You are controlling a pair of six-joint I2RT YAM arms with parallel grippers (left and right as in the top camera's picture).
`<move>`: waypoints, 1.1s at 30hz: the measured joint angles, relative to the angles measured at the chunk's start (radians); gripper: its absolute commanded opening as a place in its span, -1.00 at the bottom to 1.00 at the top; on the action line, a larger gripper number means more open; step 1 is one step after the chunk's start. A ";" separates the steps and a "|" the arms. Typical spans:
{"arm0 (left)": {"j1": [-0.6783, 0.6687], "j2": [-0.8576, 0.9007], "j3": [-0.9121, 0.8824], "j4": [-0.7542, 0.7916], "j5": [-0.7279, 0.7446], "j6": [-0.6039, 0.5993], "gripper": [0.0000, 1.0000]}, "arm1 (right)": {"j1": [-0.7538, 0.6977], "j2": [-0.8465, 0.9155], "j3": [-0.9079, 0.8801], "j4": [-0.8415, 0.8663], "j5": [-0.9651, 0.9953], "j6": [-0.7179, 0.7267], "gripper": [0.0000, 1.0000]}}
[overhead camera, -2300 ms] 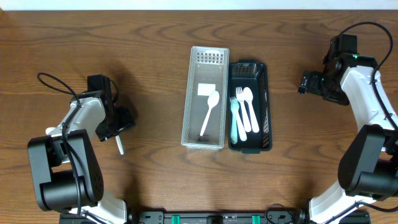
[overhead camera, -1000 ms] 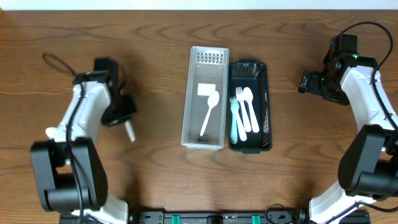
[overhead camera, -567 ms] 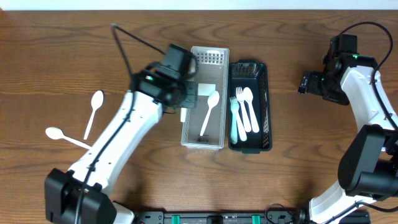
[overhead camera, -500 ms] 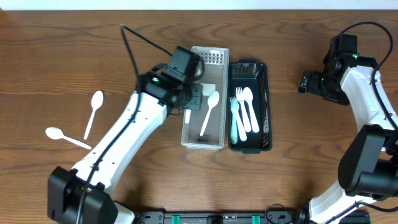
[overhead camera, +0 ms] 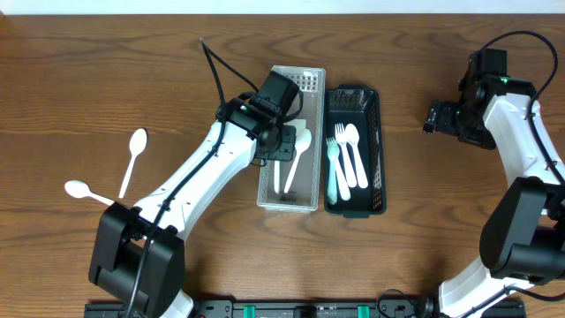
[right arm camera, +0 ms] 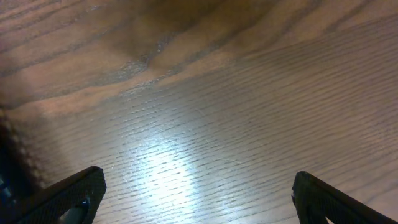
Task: Pack container
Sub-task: 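Carry the spoon into the clear white basket and release, then move left gripper back and grasp another white spoon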
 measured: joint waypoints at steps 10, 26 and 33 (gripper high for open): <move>0.076 -0.113 0.001 -0.029 -0.085 0.000 0.70 | -0.002 0.000 0.000 0.000 0.000 -0.001 0.99; 0.832 -0.039 0.034 -0.082 -0.180 0.322 0.96 | -0.006 0.000 0.000 -0.008 0.002 -0.018 0.98; 0.891 0.148 0.033 -0.002 -0.152 0.448 0.97 | -0.006 0.000 0.000 -0.022 0.004 -0.018 0.98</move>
